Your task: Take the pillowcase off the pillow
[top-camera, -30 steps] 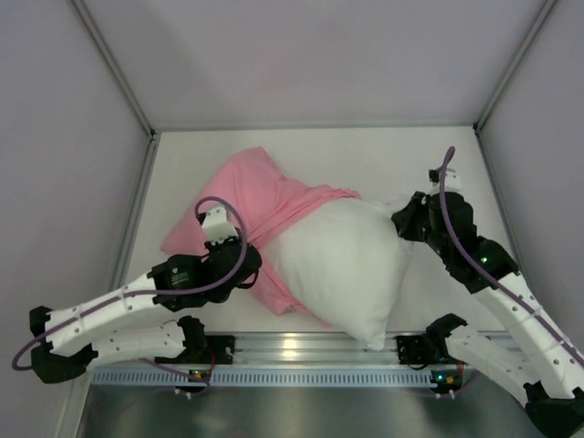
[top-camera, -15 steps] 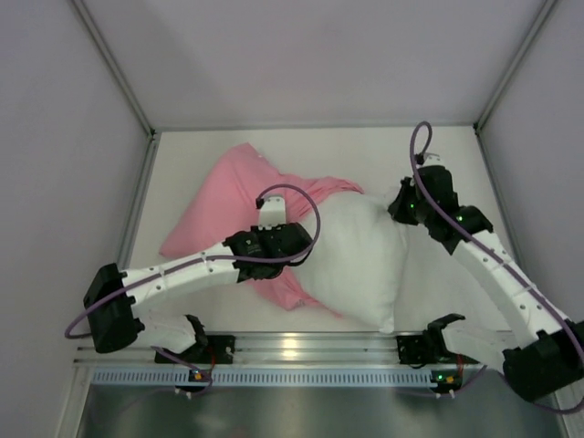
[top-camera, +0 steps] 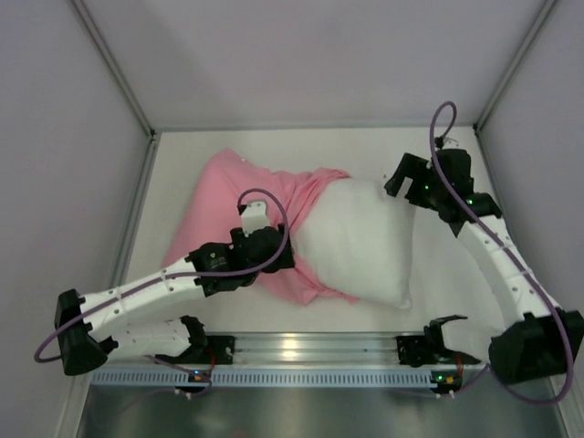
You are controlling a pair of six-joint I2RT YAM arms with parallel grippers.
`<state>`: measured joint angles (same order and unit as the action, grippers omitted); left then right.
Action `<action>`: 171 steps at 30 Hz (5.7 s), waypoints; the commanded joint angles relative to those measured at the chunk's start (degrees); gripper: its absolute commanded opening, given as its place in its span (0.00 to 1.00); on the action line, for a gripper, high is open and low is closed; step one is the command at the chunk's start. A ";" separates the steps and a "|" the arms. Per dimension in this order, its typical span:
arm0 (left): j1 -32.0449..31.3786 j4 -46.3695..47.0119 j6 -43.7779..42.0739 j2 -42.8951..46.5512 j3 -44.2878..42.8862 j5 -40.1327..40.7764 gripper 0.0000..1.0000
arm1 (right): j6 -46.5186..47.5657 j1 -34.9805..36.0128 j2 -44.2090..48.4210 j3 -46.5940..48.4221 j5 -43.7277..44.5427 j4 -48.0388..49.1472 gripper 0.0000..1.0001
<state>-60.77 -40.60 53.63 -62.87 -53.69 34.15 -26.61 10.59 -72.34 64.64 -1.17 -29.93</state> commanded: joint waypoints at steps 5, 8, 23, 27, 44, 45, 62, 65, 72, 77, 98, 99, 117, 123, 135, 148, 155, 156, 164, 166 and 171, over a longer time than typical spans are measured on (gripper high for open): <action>-1.44 9.74 -3.53 1.53 4.38 -19.97 0.86 | -1.86 0.92 25.80 -13.12 -6.88 -3.98 0.99; -6.10 13.96 -1.51 -1.97 6.83 -19.92 0.86 | -2.31 0.92 32.23 -16.30 -10.85 -6.62 0.99; -7.17 16.16 2.80 -6.06 7.55 -7.43 0.00 | -3.19 1.45 41.40 -27.55 -21.86 -12.87 0.99; -7.17 16.69 1.75 -0.86 8.16 -6.91 0.00 | -3.97 2.32 41.31 -31.58 -21.86 -11.29 0.99; -7.17 18.19 2.00 -1.29 8.78 -10.60 0.00 | -13.29 17.89 26.38 -38.28 -13.71 13.14 0.71; -7.17 18.19 2.18 -1.03 9.13 -10.60 0.00 | -13.20 17.89 26.11 -37.84 -12.03 13.23 0.55; -7.17 -2.63 10.79 21.81 12.91 -1.99 0.00 | -4.24 -2.21 25.76 -13.32 11.82 0.58 0.00; -7.17 -3.61 10.97 28.23 14.23 -2.07 0.00 | -4.76 -17.47 21.28 -13.40 2.34 2.59 0.00; -7.17 4.54 3.25 19.48 13.36 -11.99 0.00 | -4.68 -22.63 14.68 -10.95 -4.02 6.55 0.00; -8.22 5.18 -0.63 8.04 8.44 -14.30 0.71 | -3.28 -23.42 13.36 -9.18 -4.02 6.38 0.00; -9.63 -12.92 16.78 35.11 9.94 2.40 0.99 | -3.36 -31.42 12.48 -9.18 -11.48 6.55 0.00; -9.63 -13.80 16.86 34.14 9.23 2.76 0.99 | -3.36 -31.51 12.48 -9.10 -11.83 6.55 0.00; -9.63 -23.21 23.72 26.74 8.78 1.80 0.84 | -4.24 -33.44 10.90 -8.22 -15.62 7.52 0.00; -9.63 -22.60 23.28 27.37 9.75 1.18 0.52 | -4.50 -33.44 10.99 -8.66 -16.23 7.61 0.00; -9.63 -19.61 20.64 25.52 10.45 0.39 0.15 | -4.94 -33.44 11.25 -8.22 -16.93 7.61 0.00; -9.45 -22.32 15.11 45.63 0.26 7.85 0.00 | -5.38 -34.23 10.64 -8.74 -16.23 7.96 0.00; -4.80 -23.29 9.75 60.48 -6.15 12.07 0.00 | -6.61 -37.39 10.90 -10.06 -17.37 9.19 0.00; -3.92 -24.34 9.66 61.72 -7.29 13.30 0.00 | -6.52 -37.66 10.73 -9.89 -17.72 9.19 0.00; 5.23 -36.12 5.87 59.01 -24.44 15.95 0.00 | -7.40 -38.01 10.81 -9.71 -18.87 9.63 0.00; 5.40 -37.27 5.96 57.78 -24.44 15.07 0.00 | -7.40 -38.01 10.90 -9.89 -19.05 9.63 0.00; 5.49 -36.49 4.48 52.88 -20.23 12.62 0.00 | -7.31 -38.01 11.78 -10.50 -19.13 9.54 0.00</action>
<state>-55.57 -78.11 60.84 -3.95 -75.99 46.19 -33.69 -26.76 -62.00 52.99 -21.43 -24.45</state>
